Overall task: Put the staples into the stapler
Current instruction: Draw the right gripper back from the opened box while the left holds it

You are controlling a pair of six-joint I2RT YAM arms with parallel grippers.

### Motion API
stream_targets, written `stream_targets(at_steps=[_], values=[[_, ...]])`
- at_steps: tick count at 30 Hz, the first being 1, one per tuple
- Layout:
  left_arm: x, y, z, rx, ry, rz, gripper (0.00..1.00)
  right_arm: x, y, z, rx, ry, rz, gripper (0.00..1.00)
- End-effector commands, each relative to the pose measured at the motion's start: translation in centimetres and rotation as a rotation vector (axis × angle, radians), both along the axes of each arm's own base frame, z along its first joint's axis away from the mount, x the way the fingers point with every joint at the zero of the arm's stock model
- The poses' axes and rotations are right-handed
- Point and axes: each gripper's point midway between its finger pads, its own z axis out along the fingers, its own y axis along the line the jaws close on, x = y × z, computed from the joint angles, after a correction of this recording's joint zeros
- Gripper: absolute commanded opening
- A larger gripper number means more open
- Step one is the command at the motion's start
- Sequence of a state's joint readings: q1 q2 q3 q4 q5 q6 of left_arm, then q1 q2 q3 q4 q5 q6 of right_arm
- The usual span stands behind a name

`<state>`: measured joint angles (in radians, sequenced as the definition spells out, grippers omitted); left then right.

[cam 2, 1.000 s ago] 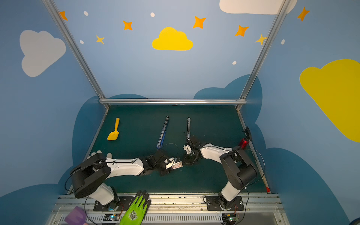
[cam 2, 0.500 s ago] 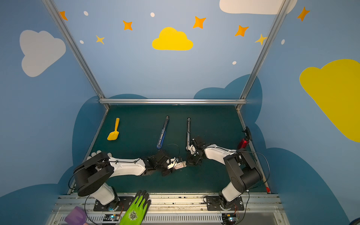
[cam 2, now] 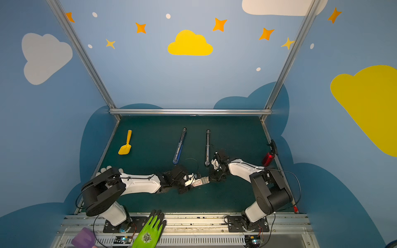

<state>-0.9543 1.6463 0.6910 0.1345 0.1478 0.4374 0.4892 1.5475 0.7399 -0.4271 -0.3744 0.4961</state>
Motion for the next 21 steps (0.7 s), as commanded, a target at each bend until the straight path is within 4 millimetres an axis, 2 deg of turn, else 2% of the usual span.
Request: stream_targets(at_steps=[1,9,21], values=[[-2.2,3.3,-3.8,0.169,0.096,-0.011,0.42,-0.4,-1.4,-0.2,-0.046,0.02,-0.03,0.0],[-2.2,3.3,-3.8,0.171,0.098,-0.014,0.42,0.0,-2.7,-0.1,-0.079,0.025,-0.083,0.0],[-2.1,3.3,-3.8,0.171,0.093,-0.01,0.43,0.3,-3.2,-0.2,-0.098,0.025,-0.104,0.0]])
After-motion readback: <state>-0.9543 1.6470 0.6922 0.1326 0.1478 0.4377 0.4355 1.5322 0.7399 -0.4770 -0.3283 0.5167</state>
